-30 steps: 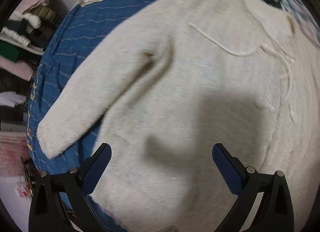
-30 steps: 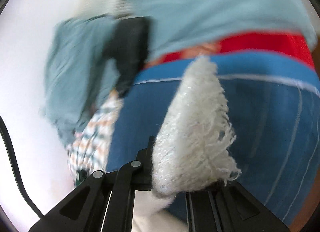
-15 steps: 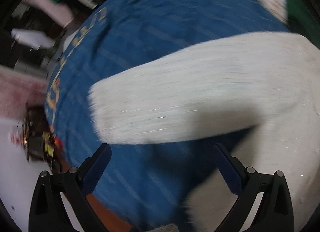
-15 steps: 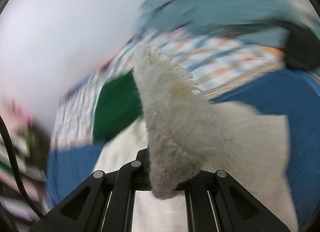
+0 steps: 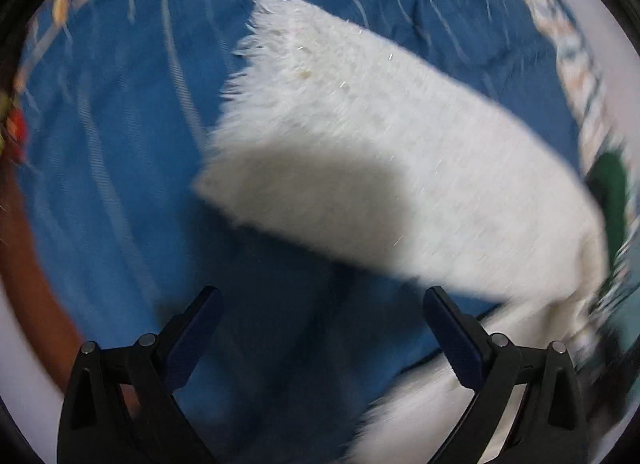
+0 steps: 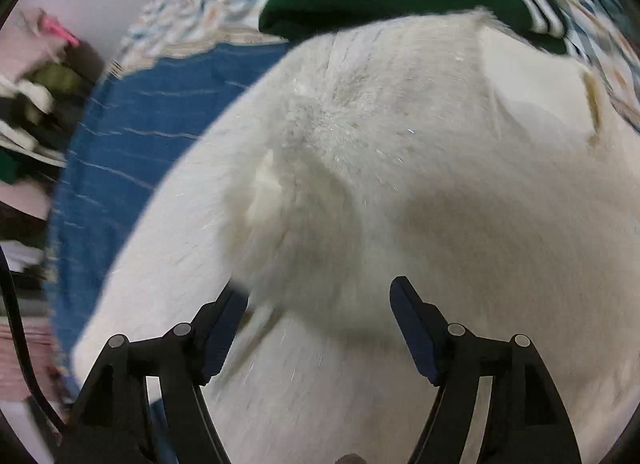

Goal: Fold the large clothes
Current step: 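Grasp the other sleeve cuff with the left tool and lift it over the cardigan body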

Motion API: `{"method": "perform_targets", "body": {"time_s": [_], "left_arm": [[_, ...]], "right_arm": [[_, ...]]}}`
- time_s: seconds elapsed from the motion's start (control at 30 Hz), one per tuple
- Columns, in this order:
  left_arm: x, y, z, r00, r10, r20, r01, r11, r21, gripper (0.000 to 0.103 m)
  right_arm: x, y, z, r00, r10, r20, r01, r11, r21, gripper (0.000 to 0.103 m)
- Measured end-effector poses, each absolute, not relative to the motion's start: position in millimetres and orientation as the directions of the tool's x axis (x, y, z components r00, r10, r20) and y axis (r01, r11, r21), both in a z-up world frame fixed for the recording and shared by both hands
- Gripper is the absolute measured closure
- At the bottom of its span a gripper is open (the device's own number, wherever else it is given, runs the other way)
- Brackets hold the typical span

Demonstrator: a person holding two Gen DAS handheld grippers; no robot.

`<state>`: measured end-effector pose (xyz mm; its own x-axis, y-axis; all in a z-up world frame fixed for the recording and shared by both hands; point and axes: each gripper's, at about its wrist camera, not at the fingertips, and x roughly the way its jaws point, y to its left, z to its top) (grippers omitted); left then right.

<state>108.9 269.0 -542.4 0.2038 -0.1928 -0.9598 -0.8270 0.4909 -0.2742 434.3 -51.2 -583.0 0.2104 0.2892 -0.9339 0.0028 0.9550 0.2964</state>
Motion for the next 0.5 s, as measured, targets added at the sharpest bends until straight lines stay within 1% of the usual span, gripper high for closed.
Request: {"method": "perform_targets", "body": {"time_s": [0.03,0.07,0.1,0.13,0.17,0.23,0.27,0.3,0.37,0.43,0.5], "left_arm": [[113.2,274.6,-547.3,0.241,-0.213,-0.947,-0.837,0.449,-0.313,0.006],[117.3,280.1,-550.9,0.269,-0.218,-0.938,-0.843,0.418,-0.338,0.011],[121.9,286.7,-553.8,0.290,-0.208,-0.934,-0.851,0.390,-0.351,0.021],[128.5,295.8,-557.2,0.305,-0.187,-0.934,-0.859,0.369,-0.354,0.025],[133.4,301.5,-559.6,0.304,-0.170,-0.937,-0.867,0.359,-0.346,0.032],[147.0,320.2,-564.7,0.297,-0.109,-0.949,-0.881,0.352,-0.316,0.052],[157.0,330.7,-564.5,0.293,-0.072,-0.954,-0.882,0.364,-0.298,0.068],[165.8,338.4,-563.5,0.289,-0.054,-0.956,-0.879,0.381,-0.287,0.077],[189.4,346.5,-553.8,0.302,-0.014,-0.953,-0.859,0.431,-0.278,0.085],[208.2,356.4,-539.6,0.325,0.028,-0.945,-0.831,0.486,-0.271,0.087],[225.7,365.2,-521.9,0.363,0.066,-0.930,-0.790,0.551,-0.269,0.088]], "right_arm": [[427.6,-54.6,-577.2,0.211,0.297,-0.931,0.013,0.952,0.307,0.028],[418.8,-59.9,-571.2,0.213,0.301,-0.929,0.034,0.948,0.315,0.028],[409.2,-65.0,-567.4,0.213,0.304,-0.929,0.062,0.944,0.324,0.028],[408.8,-87.1,-566.7,0.208,0.309,-0.928,0.087,0.939,0.332,0.028],[407.1,-100.4,-568.6,0.200,0.309,-0.930,0.120,0.934,0.336,0.028],[406.1,-122.0,-573.5,0.188,0.311,-0.932,0.166,0.925,0.342,0.028],[403.1,-135.6,-579.4,0.181,0.305,-0.935,0.184,0.923,0.337,0.028],[400.1,-137.3,-582.6,0.175,0.295,-0.939,0.206,0.922,0.328,0.028],[400.8,-144.6,-583.7,0.171,0.289,-0.942,0.236,0.916,0.324,0.028],[402.9,-152.2,-577.1,0.191,0.304,-0.933,0.256,0.903,0.346,0.037],[409.3,-148.7,-575.6,0.209,0.318,-0.925,0.262,0.893,0.366,0.059]]}}
